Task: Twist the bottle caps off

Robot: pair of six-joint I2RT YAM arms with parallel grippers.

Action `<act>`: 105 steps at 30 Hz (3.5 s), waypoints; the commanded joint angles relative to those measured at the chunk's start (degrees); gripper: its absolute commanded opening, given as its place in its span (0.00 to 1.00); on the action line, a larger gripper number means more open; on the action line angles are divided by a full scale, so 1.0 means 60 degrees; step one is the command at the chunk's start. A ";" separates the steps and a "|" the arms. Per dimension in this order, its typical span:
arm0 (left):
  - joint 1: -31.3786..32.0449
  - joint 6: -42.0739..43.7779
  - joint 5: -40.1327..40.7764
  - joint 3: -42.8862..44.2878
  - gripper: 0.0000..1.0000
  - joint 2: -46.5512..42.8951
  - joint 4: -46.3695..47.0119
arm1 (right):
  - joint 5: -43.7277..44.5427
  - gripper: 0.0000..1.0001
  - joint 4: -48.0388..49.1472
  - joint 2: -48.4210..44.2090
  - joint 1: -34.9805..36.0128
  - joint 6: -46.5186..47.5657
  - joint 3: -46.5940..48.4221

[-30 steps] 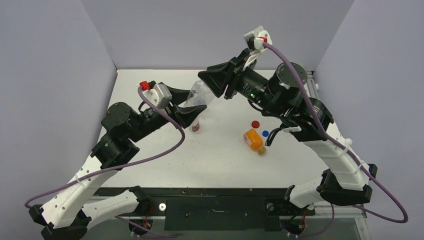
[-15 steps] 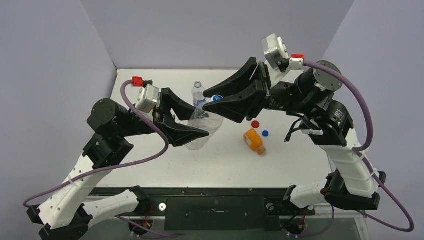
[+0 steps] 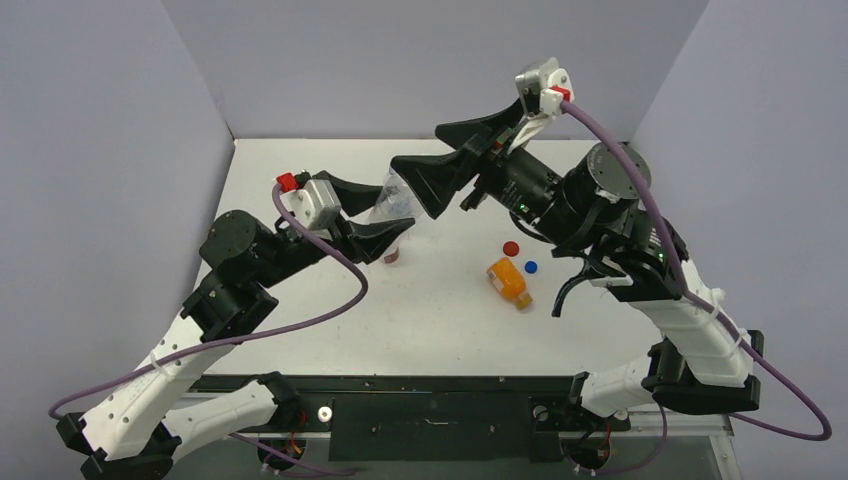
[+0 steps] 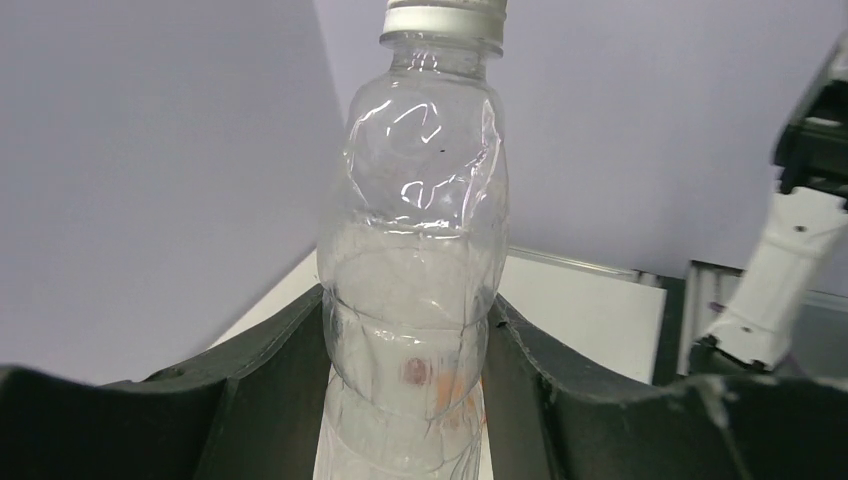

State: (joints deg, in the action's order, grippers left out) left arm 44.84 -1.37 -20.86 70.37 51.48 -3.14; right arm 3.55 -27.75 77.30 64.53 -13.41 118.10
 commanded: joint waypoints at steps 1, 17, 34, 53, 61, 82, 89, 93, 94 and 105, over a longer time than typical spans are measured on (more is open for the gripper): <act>-0.0036 0.1380 0.2067 -0.0080 0.11 -0.0107 0.1009 | 0.2080 0.80 -0.0481 0.0613 0.0307 -0.0147 0.0502; -0.0032 0.1439 0.2403 -0.0172 0.10 -0.0074 0.1004 | 0.2507 0.55 -0.0081 0.0950 0.0262 -0.0340 0.0746; 0.0111 0.1298 0.2221 -0.0084 0.10 0.0126 0.0975 | 0.1925 0.26 0.0234 0.1485 -0.0060 -0.0493 0.1118; -0.0093 -0.3008 -0.2543 0.2045 0.06 0.0527 0.0026 | -0.7261 0.00 0.2288 -0.0020 -0.1442 -0.0632 -0.0367; -0.0209 -0.3839 -0.3883 0.2434 0.02 0.0582 -0.0168 | -1.0605 0.00 0.5914 0.0077 -0.1455 -0.3129 -0.0484; -0.0405 0.0009 -0.0268 0.0895 0.02 0.0189 0.0369 | 0.0971 0.77 0.0479 0.0099 0.0163 0.0330 0.0449; -0.0328 0.1297 0.1453 0.0591 0.01 0.0169 0.0924 | 0.3129 0.57 -0.0541 0.1520 0.0314 0.0279 0.1963; -0.0248 0.1561 0.2109 0.0641 0.01 0.0289 0.0868 | 0.3152 0.53 -0.0447 0.1629 0.0318 0.0192 0.1964; -0.0218 0.1575 0.2185 0.0684 0.00 0.0307 0.0842 | 0.3080 0.53 -0.0424 0.1643 0.0319 0.0160 0.1947; -0.0158 0.1661 0.2353 0.0538 0.00 0.0269 0.0803 | 0.2766 0.46 -0.0032 0.1706 0.0304 -0.0017 0.1782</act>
State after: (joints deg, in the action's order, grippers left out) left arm 43.57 7.92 -8.12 73.63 53.84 -1.67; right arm 19.75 -30.24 88.92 66.15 -13.30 128.44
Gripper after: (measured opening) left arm 0.466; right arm 0.432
